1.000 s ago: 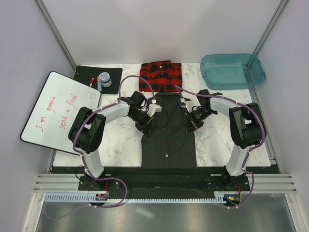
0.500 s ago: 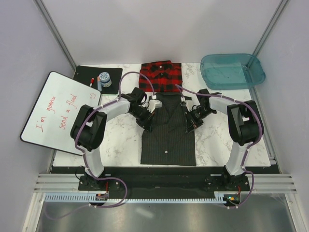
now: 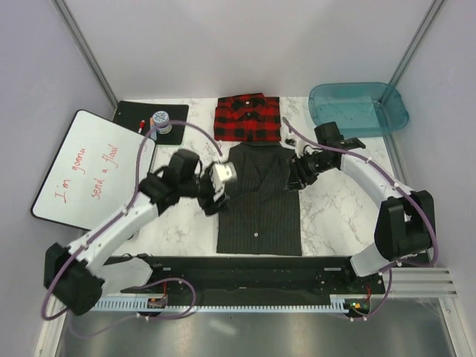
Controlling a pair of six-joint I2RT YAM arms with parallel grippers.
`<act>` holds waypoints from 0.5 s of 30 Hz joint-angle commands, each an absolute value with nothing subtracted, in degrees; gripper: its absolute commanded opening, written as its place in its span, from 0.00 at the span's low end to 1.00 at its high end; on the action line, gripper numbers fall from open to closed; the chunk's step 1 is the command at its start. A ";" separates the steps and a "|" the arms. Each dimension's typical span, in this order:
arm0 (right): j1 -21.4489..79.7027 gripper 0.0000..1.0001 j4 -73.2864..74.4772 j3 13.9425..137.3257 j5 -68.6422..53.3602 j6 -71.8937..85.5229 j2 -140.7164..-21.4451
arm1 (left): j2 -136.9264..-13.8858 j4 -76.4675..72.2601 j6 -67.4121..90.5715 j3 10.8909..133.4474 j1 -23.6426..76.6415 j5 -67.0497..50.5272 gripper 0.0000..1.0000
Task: Fold and stack the long sleeve shirts
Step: Fold the shirt
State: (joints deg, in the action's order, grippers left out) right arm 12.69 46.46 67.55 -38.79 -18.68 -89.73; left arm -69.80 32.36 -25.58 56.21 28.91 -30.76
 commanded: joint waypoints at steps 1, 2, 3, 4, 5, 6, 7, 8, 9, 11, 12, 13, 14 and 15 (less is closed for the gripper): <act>20.64 0.43 41.58 67.06 -46.66 -16.17 -92.97 | -61.19 23.77 -32.34 40.39 43.10 -15.32 0.77; 23.96 0.41 39.31 67.06 -47.71 -15.30 -94.29 | -58.21 21.29 -33.65 37.82 45.85 -12.77 0.77; 25.47 0.40 37.81 66.97 -49.20 -14.34 -97.00 | -56.70 18.66 -34.18 35.53 50.84 -8.39 0.77; 26.79 0.40 36.40 66.97 -50.00 -12.67 -98.34 | -55.73 15.33 -34.89 32.03 53.24 -6.78 0.77; 28.89 0.38 34.65 67.23 -50.44 -12.40 -99.57 | -55.03 13.29 -36.20 30.60 55.70 -4.94 0.77; 29.70 0.37 34.19 67.50 -50.71 -12.39 -102.28 | -54.24 11.53 -36.30 29.45 60.68 -0.57 0.77; 30.23 0.36 33.75 68.11 -51.23 -12.31 -103.61 | -54.23 8.56 -36.47 27.88 63.17 1.56 0.78; 30.84 0.35 32.18 68.29 -51.94 -11.87 -104.84 | -54.66 7.22 -36.65 27.25 65.72 3.58 0.78; 30.94 0.34 31.21 68.47 -52.38 -11.08 -107.72 | -56.15 6.08 -36.48 26.81 70.44 7.34 0.78; 30.94 0.32 29.98 70.04 -52.03 -10.63 -110.90 | -58.35 2.40 -35.17 26.63 74.25 12.01 0.76; 30.85 0.31 29.71 70.74 -51.16 -10.72 -114.14 | -60.53 1.16 -34.90 26.72 77.14 13.08 0.75; 30.85 0.31 29.27 71.97 -49.76 -10.90 -115.56 | -61.43 0.27 -34.72 26.72 78.47 14.05 0.72; 30.76 0.30 28.75 72.59 -49.49 -10.72 -117.06 | -62.04 -2.96 -35.15 26.46 79.53 14.85 0.70; 30.59 0.30 28.48 73.21 -49.66 -10.64 -119.42 | -62.75 -4.12 -35.42 26.19 81.02 14.85 0.68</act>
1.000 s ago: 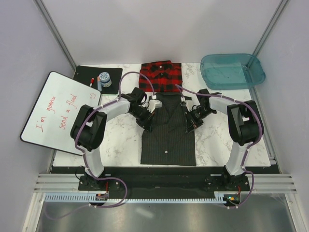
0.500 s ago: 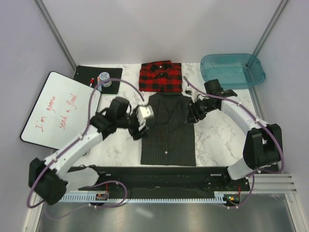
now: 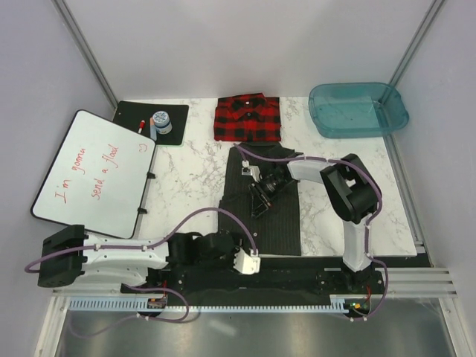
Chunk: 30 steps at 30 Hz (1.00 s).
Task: Fold and stack the long sleeve shirts
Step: Fold the shirt
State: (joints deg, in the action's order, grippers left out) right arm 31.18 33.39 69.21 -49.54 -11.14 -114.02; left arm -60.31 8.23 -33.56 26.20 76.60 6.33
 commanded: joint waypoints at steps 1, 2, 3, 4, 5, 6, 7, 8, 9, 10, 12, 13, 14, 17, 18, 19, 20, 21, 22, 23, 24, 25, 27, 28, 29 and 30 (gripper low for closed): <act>30.50 0.30 28.22 73.82 -50.09 -10.46 -120.23 | -63.88 -4.91 -35.59 26.10 81.64 14.68 0.67; 30.50 0.29 27.69 74.00 -50.36 -10.28 -120.76 | -64.59 -5.27 -36.12 26.28 82.35 14.76 0.65; 30.50 0.29 27.60 74.18 -50.36 -10.37 -121.54 | -65.73 -5.71 -36.56 26.45 83.66 14.85 0.64; 30.41 0.29 27.34 74.35 -50.27 -10.46 -121.90 | -66.35 -6.15 -37.00 26.46 84.02 14.94 0.63; 30.32 0.29 27.33 74.44 -49.93 -10.55 -122.17 | -66.97 -6.33 -37.09 26.46 84.28 14.94 0.62; 30.15 0.29 27.33 74.62 -49.92 -10.72 -122.78 | -67.67 -7.11 -37.26 26.46 84.29 15.03 0.61; 29.97 0.29 27.25 74.79 -49.83 -10.72 -122.87 | -69.42 -7.47 -37.61 26.46 84.29 15.20 0.60; 29.71 0.29 27.07 74.79 -50.27 -10.64 -123.05 | -70.22 -8.08 -37.79 26.46 84.37 15.73 0.59; 29.62 0.29 27.16 74.62 -50.45 -10.72 -123.13 | -71.09 -9.13 -37.97 26.46 84.37 15.91 0.58; 29.62 0.29 27.16 74.53 -50.36 -10.90 -123.13 | -71.80 -9.84 -38.32 26.28 84.38 16.17 0.56; 29.44 0.29 27.25 74.01 -50.45 -11.16 -123.05 | -73.91 -10.55 -38.58 26.45 84.29 16.79 0.55; 29.36 0.29 27.25 73.92 -50.45 -11.25 -123.05 | -74.44 -10.89 -38.76 26.46 84.37 16.96 0.52; 29.27 0.29 27.33 73.83 -50.54 -11.42 -123.05 | -75.57 -11.07 -39.02 26.46 84.29 17.22 0.51; 29.09 0.29 27.25 73.57 -50.80 -11.60 -123.31 | -77.43 -12.48 -39.99 26.02 84.37 18.19 0.47; 29.00 0.29 27.33 73.56 -50.80 -11.60 -123.22 | -79.08 -12.92 -40.25 25.93 84.29 18.54 0.47; 29.09 0.29 27.25 73.48 -50.80 -11.69 -123.22 | -79.80 -13.27 -40.43 25.93 84.29 18.72 0.45; 29.00 0.29 27.25 73.39 -50.80 -11.78 -123.22 | -80.24 -13.36 -40.43 26.01 84.29 18.81 0.44; 29.00 0.29 27.25 73.30 -50.80 -11.78 -123.40 | -81.03 -13.36 -40.26 26.19 84.29 18.72 0.43; 29.00 0.29 27.33 73.30 -50.80 -11.78 -123.49 | -81.21 -13.27 -39.99 26.37 84.37 18.63 0.41; 29.00 0.29 27.33 73.21 -50.80 -11.86 -123.66 | -81.65 -12.92 -39.82 26.54 84.37 18.55 0.39; 29.18 0.29 27.25 73.04 -50.89 -11.95 -123.75 | -82.52 -12.66 -39.81 27.15 84.29 18.72 0.37; 29.01 0.29 27.25 73.04 -50.98 -11.95 -123.75 | -83.14 -12.22 -39.38 27.59 84.37 18.89 0.32; 29.09 0.29 27.25 72.95 -51.15 -11.95 -123.93 | -83.93 -10.64 -38.85 28.73 84.29 19.51 0.24; 29.09 0.29 27.42 72.86 -51.15 -11.95 -123.84 | -83.85 -9.85 -38.06 29.09 84.37 19.25 0.12; 29.09 0.29 27.33 72.77 -51.15 -12.04 -123.58 | -83.50 -7.67 -37.53 29.87 84.29 18.29 0.07; 29.09 0.29 27.33 72.34 -51.15 -12.13 -123.40 | -82.97 -5.82 -36.83 30.58 84.37 17.59 0.02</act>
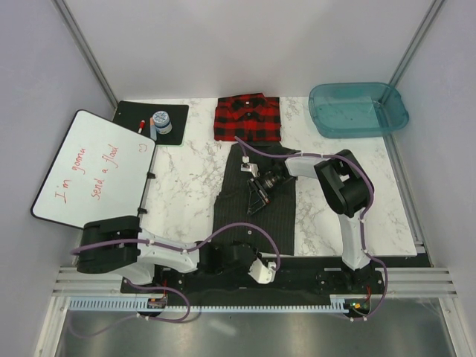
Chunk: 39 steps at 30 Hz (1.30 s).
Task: Fold and stack the long sleeve shirts
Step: Fold the shirt
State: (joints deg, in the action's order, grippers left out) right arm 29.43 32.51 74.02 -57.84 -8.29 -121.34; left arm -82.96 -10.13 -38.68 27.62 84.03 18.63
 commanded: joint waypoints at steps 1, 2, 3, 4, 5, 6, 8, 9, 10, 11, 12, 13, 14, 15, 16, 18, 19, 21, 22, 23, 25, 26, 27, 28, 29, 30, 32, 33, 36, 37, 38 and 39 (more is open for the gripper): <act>29.44 0.29 27.16 71.99 -51.15 -12.30 -122.96 | -82.01 -3.45 -35.00 31.63 84.29 16.45 0.02; 29.70 0.29 26.81 71.55 -50.46 -12.39 -121.57 | -81.48 -0.38 -33.94 32.77 84.37 13.74 0.02; 30.23 0.29 26.37 70.41 -50.10 -12.22 -120.68 | -80.87 5.65 -32.71 35.31 84.37 12.14 0.02; 31.45 0.30 25.85 69.97 -49.75 -12.22 -119.80 | -80.08 8.41 -30.52 36.29 84.38 10.56 0.02; 31.99 0.30 25.93 69.53 -49.92 -12.22 -118.14 | -78.50 11.13 -29.54 37.34 84.64 7.50 0.02; 32.43 0.31 25.93 69.09 -50.36 -11.69 -117.34 | -77.88 16.56 -27.62 39.44 84.64 5.82 0.02; 33.22 0.34 27.50 69.34 -51.41 -11.69 -115.24 | -75.34 20.81 -25.76 42.08 84.64 0.82 0.02; 33.22 0.35 28.99 71.00 -52.72 -12.21 -114.62 | -74.54 23.70 -25.14 43.14 84.73 -2.08 0.02; 33.22 0.39 32.83 72.23 -53.08 -14.13 -114.09 | -74.01 28.34 -24.09 44.20 84.73 -4.72 0.02; 32.96 0.41 35.13 73.81 -53.35 -15.28 -112.86 | -73.39 30.74 -23.30 46.47 84.64 -9.10 0.02; 32.61 0.43 37.24 77.13 -53.26 -16.16 -112.33 | -72.34 32.68 -22.33 47.54 84.64 -11.58 0.02; 31.56 0.46 39.96 78.73 -53.35 -17.22 -111.80 | -72.07 35.65 -21.72 48.59 84.64 -14.56 0.02; 30.77 0.47 40.95 80.32 -53.18 -17.49 -111.36 | -71.72 36.64 -20.93 50.60 84.64 -15.29 0.02; 29.80 0.48 41.74 83.46 -53.26 -18.10 -111.36 | -71.63 37.52 -20.31 51.67 84.64 -16.08 0.02; 27.62 0.48 43.49 84.97 -54.04 -19.15 -111.53 | -71.80 38.66 -20.22 52.72 84.64 -17.39 0.02; 25.41 0.49 44.21 88.76 -54.06 -20.57 -112.76 | -72.85 41.56 -20.47 56.32 83.59 -19.59 0.02; 24.01 0.49 44.73 90.25 -52.23 -20.65 -113.55 | -73.38 42.36 -20.65 57.64 82.80 -21.86 0.02; 23.12 0.49 47.45 94.73 -49.85 -23.02 -116.45 | -74.52 44.29 -22.75 61.16 79.29 -22.85 0.02; 22.51 0.49 47.55 95.79 -48.88 -23.38 -117.24 | -75.66 44.82 -24.07 62.13 77.80 -23.81 0.02; 22.24 0.49 47.46 97.28 -45.82 -23.55 -118.46 | -76.46 45.69 -25.65 64.23 74.65 -24.08 0.02; 21.98 0.48 47.29 98.52 -43.60 -24.52 -119.61 | -78.65 46.67 -30.57 66.35 71.12 -24.95 0.02; 21.80 0.48 46.94 99.48 -41.85 -24.61 -120.84 | -79.88 47.28 -32.41 69.40 67.54 -25.22 0.02; 21.71 0.47 46.50 99.93 -41.05 -24.52 -121.55 | -81.02 48.24 -35.74 71.35 65.93 -25.22 0.02; 21.71 0.47 46.32 100.19 -40.96 -24.61 -122.86 | -82.69 48.60 -37.42 73.28 64.35 -25.22 0.02; 21.62 0.46 45.97 100.11 -40.96 -24.78 -123.57 | -85.32 48.95 -39.44 76.78 61.38 -25.14 0.02; 21.71 0.46 45.71 100.02 -41.13 -25.13 -124.36 | -86.73 48.87 -43.73 78.12 60.04 -24.88 0.02; 21.10 0.43 45.53 99.50 -41.83 -25.40 -126.82 | -90.68 48.87 -47.62 81.98 56.01 -24.43 0.02; 21.09 0.42 45.53 99.23 -42.27 -25.49 -127.52 | -92.01 48.87 -50.59 83.22 54.68 -24.52 0.02; 21.18 0.37 45.62 98.26 -43.24 -26.19 -129.55 | -97.63 48.43 -56.13 87.79 50.20 -24.44 0.02; 21.09 0.36 45.62 98.09 -43.50 -26.45 -130.07 | -98.95 47.21 -56.86 88.59 49.32 -24.17 0.02; 21.09 0.35 45.62 97.65 -43.68 -26.63 -130.17 | -100.10 46.76 -57.39 90.25 47.65 -24.26 0.02; 21.09 0.33 45.70 97.47 -44.38 -26.63 -130.25 | -102.28 46.50 -59.13 90.87 46.77 -24.69 0.02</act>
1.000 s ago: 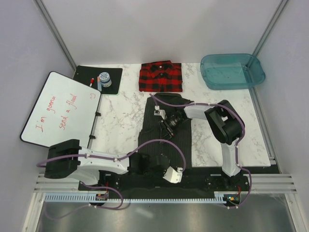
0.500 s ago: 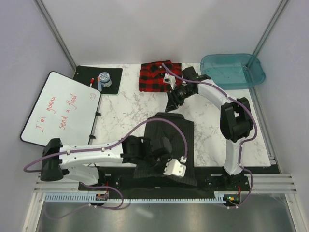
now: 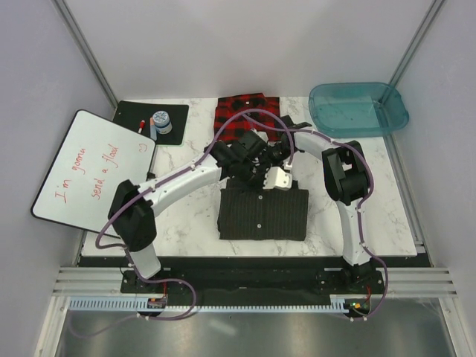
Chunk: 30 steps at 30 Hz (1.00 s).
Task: Fold and stack the long sleeve shirts
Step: Fold the shirt
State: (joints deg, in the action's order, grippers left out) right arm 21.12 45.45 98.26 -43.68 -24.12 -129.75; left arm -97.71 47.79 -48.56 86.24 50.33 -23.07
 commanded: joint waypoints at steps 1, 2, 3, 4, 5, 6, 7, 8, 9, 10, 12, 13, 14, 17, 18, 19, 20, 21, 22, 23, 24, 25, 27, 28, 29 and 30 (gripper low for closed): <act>21.09 0.31 45.79 97.38 -44.73 -26.89 -130.34 | -103.09 45.10 -60.28 91.66 45.45 -24.78 0.02; 21.09 0.30 45.88 97.12 -45.00 -26.89 -130.43 | -103.88 43.96 -62.03 91.84 44.92 -24.52 0.02; 21.09 0.29 46.14 97.03 -45.26 -26.98 -130.52 | -105.19 42.99 -62.57 92.02 44.39 -24.43 0.02; 21.09 0.28 46.23 96.94 -46.05 -27.07 -130.78 | -105.90 41.67 -63.01 92.72 43.60 -24.52 0.02; 21.09 0.27 46.49 97.03 -46.32 -27.33 -130.87 | -106.69 41.05 -64.15 92.90 43.16 -24.61 0.02; 21.09 0.26 46.93 97.12 -46.49 -27.51 -130.96 | -107.74 40.17 -64.42 92.81 42.89 -24.52 0.02; 21.09 0.25 47.02 97.21 -46.67 -27.68 -131.04 | -108.36 38.69 -64.25 92.46 42.11 -24.52 0.02; 21.09 0.25 47.20 97.21 -46.76 -28.12 -131.04 | -108.89 36.58 -64.07 92.20 41.75 -24.70 0.02; 21.09 0.24 47.37 97.21 -46.76 -28.12 -131.04 | -109.24 35.26 -63.99 91.94 41.57 -24.96 0.02; 21.09 0.24 47.46 97.21 -46.84 -28.12 -131.04 | -109.94 33.77 -63.90 90.45 41.31 -24.53 0.02; 21.09 0.24 47.72 97.21 -47.02 -28.39 -131.04 | -110.30 28.67 -64.25 88.34 41.13 -23.56 0.02; 21.09 0.24 47.90 97.12 -47.20 -28.56 -131.04 | -110.13 26.65 -64.25 85.55 41.05 -22.25 0.02; 21.09 0.23 47.99 97.12 -47.28 -28.65 -131.13 | -109.87 24.46 -64.16 84.30 41.04 -21.80 0.02; 21.09 0.22 48.34 96.86 -47.55 -29.09 -131.22 | -109.25 22.41 -64.07 81.13 41.22 -22.24 0.02; 21.09 0.22 48.25 96.77 -47.72 -29.18 -131.22 | -109.16 21.72 -63.64 80.60 41.22 -21.80 0.02; 21.09 0.21 48.25 96.51 -47.72 -29.18 -131.31 | -109.07 21.19 -62.94 79.55 41.22 -21.36 0.02; 21.18 0.21 48.34 96.42 -47.81 -29.18 -131.13 | -109.07 20.83 -62.06 79.19 41.22 -20.66 0.02; 21.18 0.20 48.25 96.15 -48.07 -29.18 -130.87 | -108.90 20.22 -61.70 78.58 41.22 -19.78 0.02; 21.27 0.20 48.25 95.54 -48.08 -29.27 -130.61 | -108.55 18.47 -61.44 77.10 41.13 -19.34 0.02; 21.27 0.20 48.25 95.28 -48.08 -29.35 -130.61 | -108.20 17.76 -61.35 76.47 41.13 -19.16 0.02; 21.36 0.20 48.25 95.10 -47.99 -29.36 -130.26 | -107.15 17.41 -61.26 76.03 41.13 -19.42 0.02; 21.53 0.20 48.25 94.58 -47.90 -29.44 -130.08 | -106.79 17.23 -61.00 75.76 41.13 -19.51 0.02; 21.53 0.20 48.34 94.13 -47.90 -29.53 -129.64 | -105.48 17.23 -60.47 75.67 41.22 -19.51 0.02; 21.53 0.20 48.25 93.78 -47.81 -29.62 -129.55 | -104.95 17.31 -60.56 75.59 41.22 -19.51 0.02; 21.53 0.20 48.25 93.69 -47.81 -29.53 -129.38 | -104.59 17.23 -60.90 75.67 41.22 -19.25 0.02; 21.53 0.20 48.34 93.69 -47.90 -29.62 -129.11 | -104.42 17.31 -61.17 75.67 41.05 -18.99 0.02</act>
